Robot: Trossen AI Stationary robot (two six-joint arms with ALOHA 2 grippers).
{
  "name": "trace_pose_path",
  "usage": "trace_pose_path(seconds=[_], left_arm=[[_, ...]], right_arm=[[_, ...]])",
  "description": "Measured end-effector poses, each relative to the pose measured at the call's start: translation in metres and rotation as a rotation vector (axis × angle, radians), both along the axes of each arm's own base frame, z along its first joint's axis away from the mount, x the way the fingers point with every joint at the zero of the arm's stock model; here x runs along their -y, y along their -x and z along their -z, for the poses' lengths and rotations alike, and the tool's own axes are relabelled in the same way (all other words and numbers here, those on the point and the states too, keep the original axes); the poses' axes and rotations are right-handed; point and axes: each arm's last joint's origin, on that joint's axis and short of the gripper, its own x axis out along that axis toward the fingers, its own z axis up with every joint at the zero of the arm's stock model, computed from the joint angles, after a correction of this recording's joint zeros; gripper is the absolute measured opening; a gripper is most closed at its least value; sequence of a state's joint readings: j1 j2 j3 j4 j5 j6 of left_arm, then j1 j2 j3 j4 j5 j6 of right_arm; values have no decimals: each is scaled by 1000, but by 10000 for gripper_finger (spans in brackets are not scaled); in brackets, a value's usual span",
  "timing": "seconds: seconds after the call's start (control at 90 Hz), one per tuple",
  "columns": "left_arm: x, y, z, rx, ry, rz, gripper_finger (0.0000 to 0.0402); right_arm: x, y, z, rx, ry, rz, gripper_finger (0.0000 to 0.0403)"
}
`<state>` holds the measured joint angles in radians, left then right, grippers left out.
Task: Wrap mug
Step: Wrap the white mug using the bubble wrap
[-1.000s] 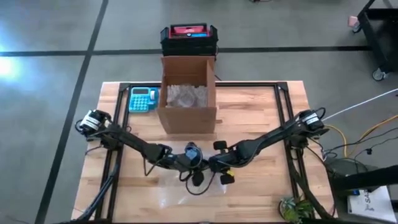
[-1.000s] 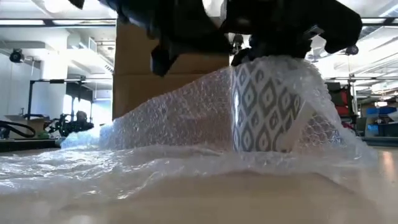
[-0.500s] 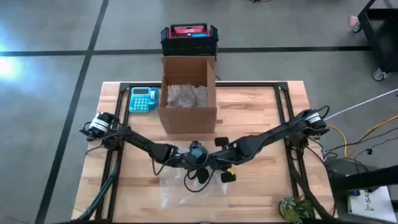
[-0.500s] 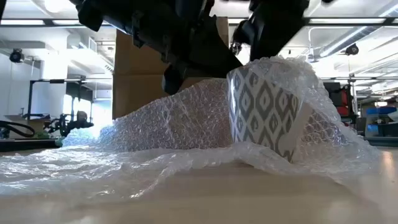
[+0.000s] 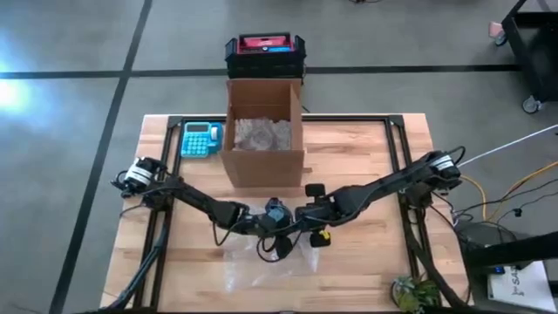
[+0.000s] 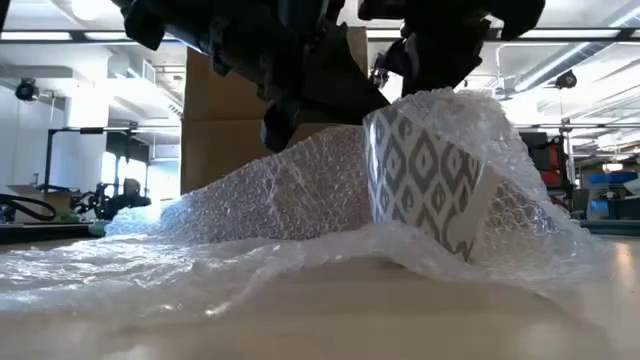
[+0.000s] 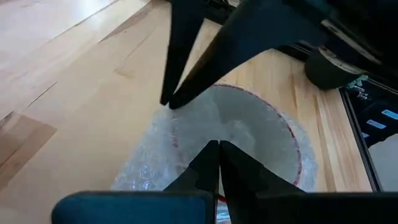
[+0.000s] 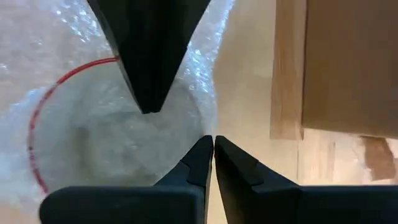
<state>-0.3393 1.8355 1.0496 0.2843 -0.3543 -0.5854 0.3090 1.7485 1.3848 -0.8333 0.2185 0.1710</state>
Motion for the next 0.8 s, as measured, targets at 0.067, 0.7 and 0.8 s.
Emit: trace_pose_path(seconds=[0.067, 0.7, 0.8], left_arm=[[0, 0, 0, 0, 0, 1, 0], [0, -1, 0, 8, 4, 2, 0], [0, -1, 0, 8, 3, 1, 0]], right_arm=[[-2, 0, -1, 9, -4, -1, 8], [-11, 5, -6, 7, -39, -57, 8], [-14, 5, -10, 5, -104, -78, 8]])
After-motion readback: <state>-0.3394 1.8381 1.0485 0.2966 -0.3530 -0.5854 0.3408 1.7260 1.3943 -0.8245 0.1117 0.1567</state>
